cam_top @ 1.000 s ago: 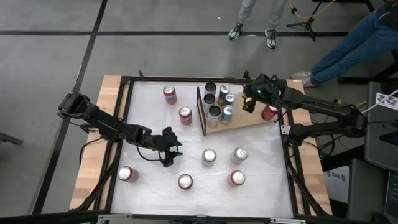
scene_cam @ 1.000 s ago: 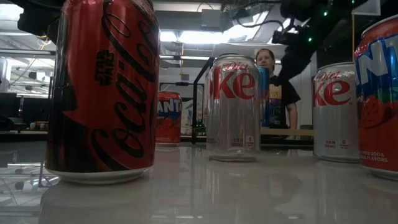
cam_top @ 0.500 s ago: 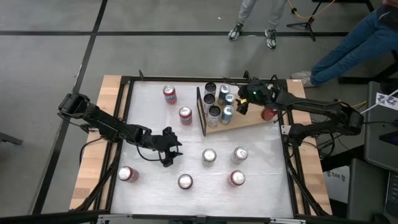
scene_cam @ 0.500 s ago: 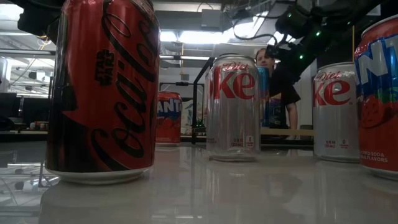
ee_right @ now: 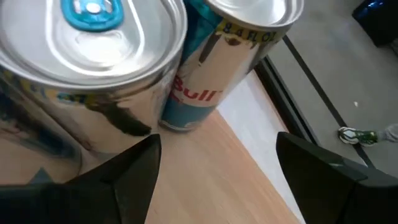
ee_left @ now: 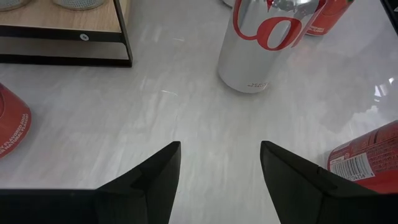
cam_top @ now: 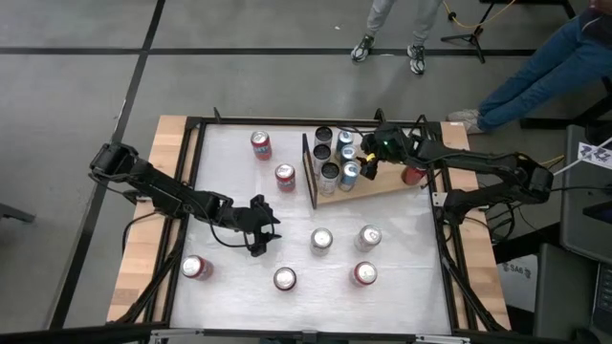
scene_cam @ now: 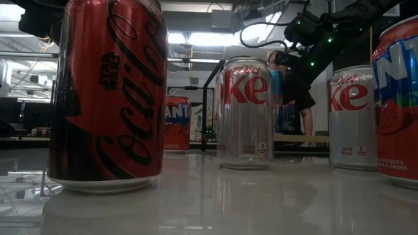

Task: Place canned beverage on shelf
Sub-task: Put the right silver soda can on the shelf

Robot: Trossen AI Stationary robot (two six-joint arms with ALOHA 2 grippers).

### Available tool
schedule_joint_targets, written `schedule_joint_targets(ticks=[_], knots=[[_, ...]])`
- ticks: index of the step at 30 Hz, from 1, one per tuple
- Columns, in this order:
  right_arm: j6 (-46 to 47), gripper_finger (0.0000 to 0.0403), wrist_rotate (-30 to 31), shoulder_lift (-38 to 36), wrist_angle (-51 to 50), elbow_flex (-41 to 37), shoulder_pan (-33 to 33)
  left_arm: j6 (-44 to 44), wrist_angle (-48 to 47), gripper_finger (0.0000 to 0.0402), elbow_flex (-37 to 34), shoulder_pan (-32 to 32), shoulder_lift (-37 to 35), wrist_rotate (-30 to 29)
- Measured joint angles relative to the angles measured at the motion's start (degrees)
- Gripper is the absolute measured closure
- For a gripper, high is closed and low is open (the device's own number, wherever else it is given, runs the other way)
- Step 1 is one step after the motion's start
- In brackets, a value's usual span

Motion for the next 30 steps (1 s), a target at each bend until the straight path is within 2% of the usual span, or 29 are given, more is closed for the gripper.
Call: schedule_joint_targets(ticks=[4, 9, 18, 22, 30], knots=[[-0.7, 0.0095, 1.9, -1.6, -2.8, 1.2, 0.0, 0.0, 0.0, 0.0189, 0.0, 0.0, 0.0, 0.0], [-1.0, 0.0095, 1.7, -4.0, -12.0, 6.1, 0.0, 0.0, 0.5, 0.0189, 0.0, 0.0, 0.0, 0.0], [6.2, 0.0095, -5.5, -6.8, -27.2, 14.6, 0.9, 0.0, 1.7, 0.0189, 0.0, 0.0, 0.0, 0.0], [11.5, 0.0095, -6.1, -6.8, -32.9, 18.1, 5.6, 0.0, 1.7, 0.0189, 0.0, 0.0, 0.0, 0.0], [28.2, 0.0095, -4.4, -6.9, -37.3, 23.3, 20.9, 0.0, 1.8, 0.0189, 0.0, 0.0, 0.0, 0.0]])
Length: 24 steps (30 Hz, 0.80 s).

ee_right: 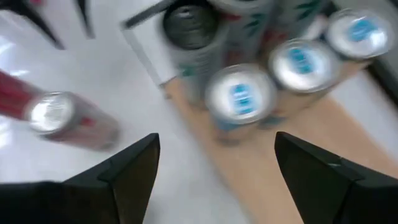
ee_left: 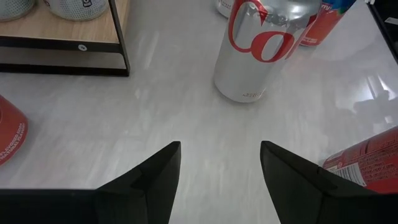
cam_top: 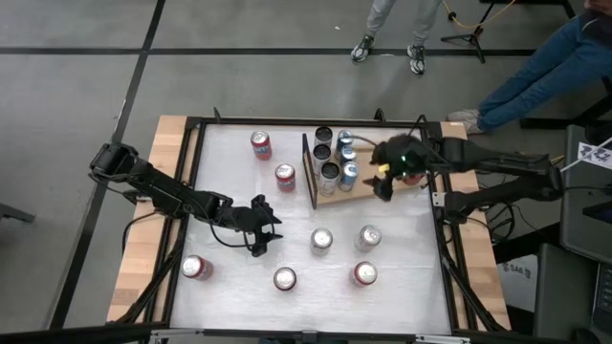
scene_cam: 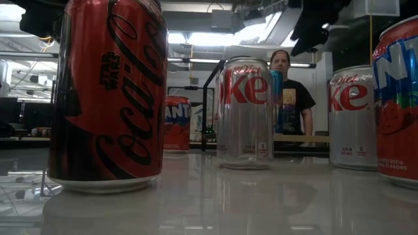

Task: Place canned beverage on shelf
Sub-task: Put the right silver soda can on the shelf

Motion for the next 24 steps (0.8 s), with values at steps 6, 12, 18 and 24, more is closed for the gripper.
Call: schedule_joint_targets(ticks=[6, 12, 18, 24], knots=[[16.5, 0.0095, 1.5, 0.1, -1.1, 0.1, 9.4, 0.0, 0.0, 0.0189, 0.0, 0.0, 0.0, -1.1], [30.1, 0.0095, 4.7, 0.1, -5.8, 0.1, 17.1, 0.0, 0.0, 0.0189, 0.0, 0.0, 0.0, -1.2], [39.8, 0.0095, 9.0, 1.6, -7.0, 0.1, 23.4, 0.0, 0.0, 0.0189, 0.0, 0.0, 0.0, -1.2], [45.7, 0.0095, 8.9, 5.3, -7.1, 0.1, 27.6, 0.0, 0.0, 0.0189, 0.0, 0.0, 0.0, -1.2]])
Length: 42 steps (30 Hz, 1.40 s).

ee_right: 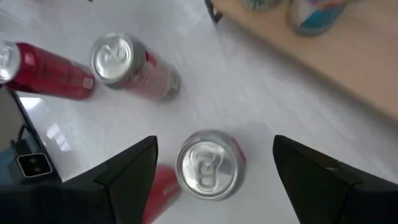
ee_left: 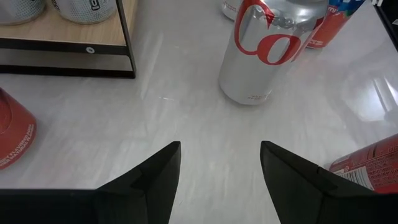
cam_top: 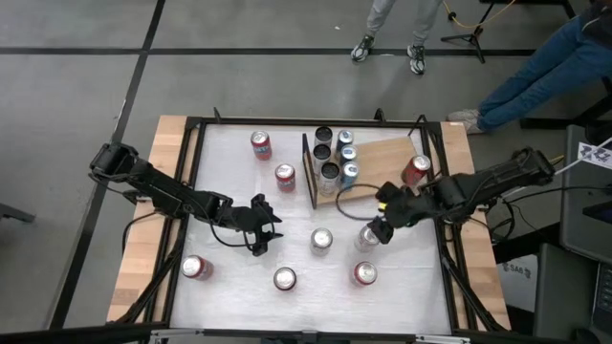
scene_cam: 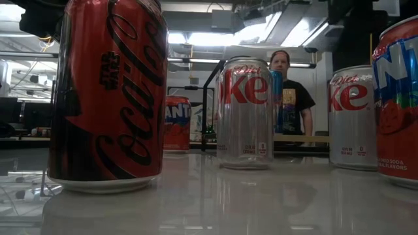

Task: Place canned beverage on shelf
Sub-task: Put the right silver soda can on the shelf

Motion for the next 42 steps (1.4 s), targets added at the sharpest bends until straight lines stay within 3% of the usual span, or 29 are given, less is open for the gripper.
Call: schedule_joint_targets(ticks=[10, 42], knots=[[6.2, 0.0095, -0.5, 6.4, 0.1, 0.0, 3.4, 0.0, 0.0, 0.0189, 0.0, 0.0, 0.0, 0.0], [7.9, 0.0095, -2.9, 16.3, 1.0, 0.1, 3.3, 0.0, 0.0, 0.0189, 0.0, 0.0, 0.0, 0.0]])
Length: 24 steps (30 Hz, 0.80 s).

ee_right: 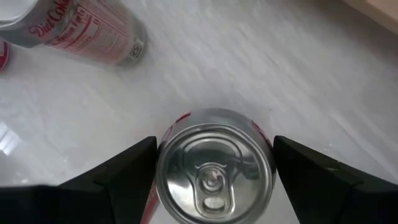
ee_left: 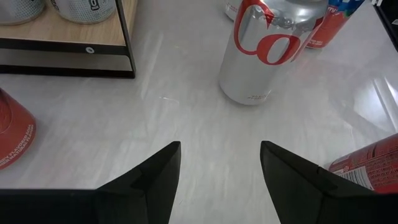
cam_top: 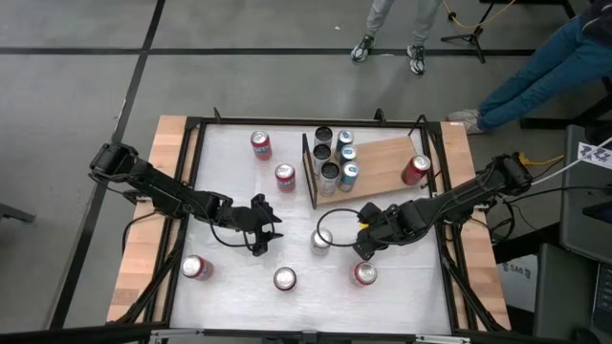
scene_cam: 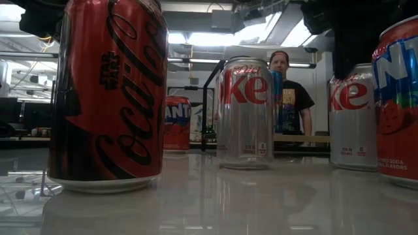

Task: Place canned beverage on shelf
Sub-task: Put the right silver soda can on the shelf

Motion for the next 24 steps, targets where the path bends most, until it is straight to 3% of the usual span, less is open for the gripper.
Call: schedule_joint_targets(ticks=[24], knots=[[-0.3, 0.0095, 1.2, 0.6, 3.1, 0.2, 0.0, 0.0, 0.0, 0.0189, 0.0, 0.0, 0.0, 0.0]])
